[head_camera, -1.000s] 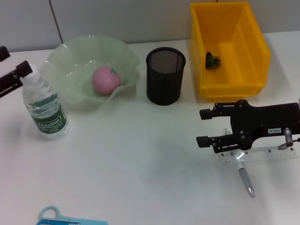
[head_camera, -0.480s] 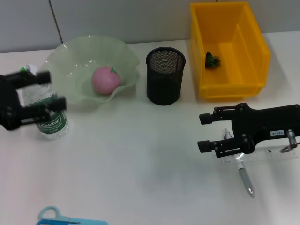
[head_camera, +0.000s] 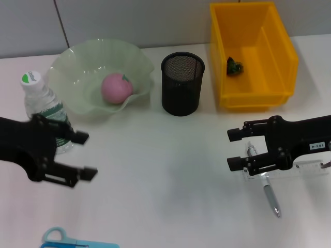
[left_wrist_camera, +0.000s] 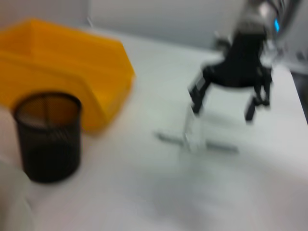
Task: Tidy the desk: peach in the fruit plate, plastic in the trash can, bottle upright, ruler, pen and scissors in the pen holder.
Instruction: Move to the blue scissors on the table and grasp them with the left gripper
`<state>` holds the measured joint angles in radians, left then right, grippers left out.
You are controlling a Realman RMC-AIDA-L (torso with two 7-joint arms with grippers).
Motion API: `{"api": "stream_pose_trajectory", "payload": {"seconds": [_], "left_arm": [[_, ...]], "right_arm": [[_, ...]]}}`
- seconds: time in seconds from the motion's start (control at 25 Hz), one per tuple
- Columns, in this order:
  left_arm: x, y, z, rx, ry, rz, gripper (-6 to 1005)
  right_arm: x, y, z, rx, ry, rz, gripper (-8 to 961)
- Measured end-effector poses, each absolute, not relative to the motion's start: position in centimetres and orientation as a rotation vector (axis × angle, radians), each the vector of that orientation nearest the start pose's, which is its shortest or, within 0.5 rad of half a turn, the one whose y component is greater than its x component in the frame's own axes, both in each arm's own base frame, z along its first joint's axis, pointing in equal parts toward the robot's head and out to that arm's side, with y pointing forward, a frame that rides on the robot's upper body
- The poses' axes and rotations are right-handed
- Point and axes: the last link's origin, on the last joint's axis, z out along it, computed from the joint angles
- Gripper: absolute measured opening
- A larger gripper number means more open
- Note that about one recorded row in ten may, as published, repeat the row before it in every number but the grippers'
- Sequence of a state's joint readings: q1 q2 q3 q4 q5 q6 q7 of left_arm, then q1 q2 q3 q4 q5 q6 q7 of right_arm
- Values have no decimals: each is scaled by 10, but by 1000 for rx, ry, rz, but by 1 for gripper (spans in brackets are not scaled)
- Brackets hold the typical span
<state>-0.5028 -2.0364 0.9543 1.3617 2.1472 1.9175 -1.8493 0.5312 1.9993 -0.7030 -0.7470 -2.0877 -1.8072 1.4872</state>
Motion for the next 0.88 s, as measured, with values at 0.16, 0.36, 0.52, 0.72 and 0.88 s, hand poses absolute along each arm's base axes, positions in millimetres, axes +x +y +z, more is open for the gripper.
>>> {"api": "stream_pose_trajectory", "payload": {"seconds": [0.16, 0.36, 0.52, 0.72, 0.88], "left_arm": [[-174, 313, 49, -3133, -333, 218, 790], [-163, 308, 23, -3177, -262, 511, 790], [-158, 304, 10, -3184, -230, 631, 789], [-152, 295, -6, -3199, -182, 756, 789], [-151, 289, -19, -3206, -134, 828, 788]], "right_arm": [[259, 316, 38, -2934, 629, 616, 800], [260, 317, 40, -2925, 635, 619, 800], [261, 318, 41, -2911, 648, 614, 800], [263, 318, 42, -2902, 657, 611, 800], [264, 318, 43, -2900, 660, 608, 800]]}}
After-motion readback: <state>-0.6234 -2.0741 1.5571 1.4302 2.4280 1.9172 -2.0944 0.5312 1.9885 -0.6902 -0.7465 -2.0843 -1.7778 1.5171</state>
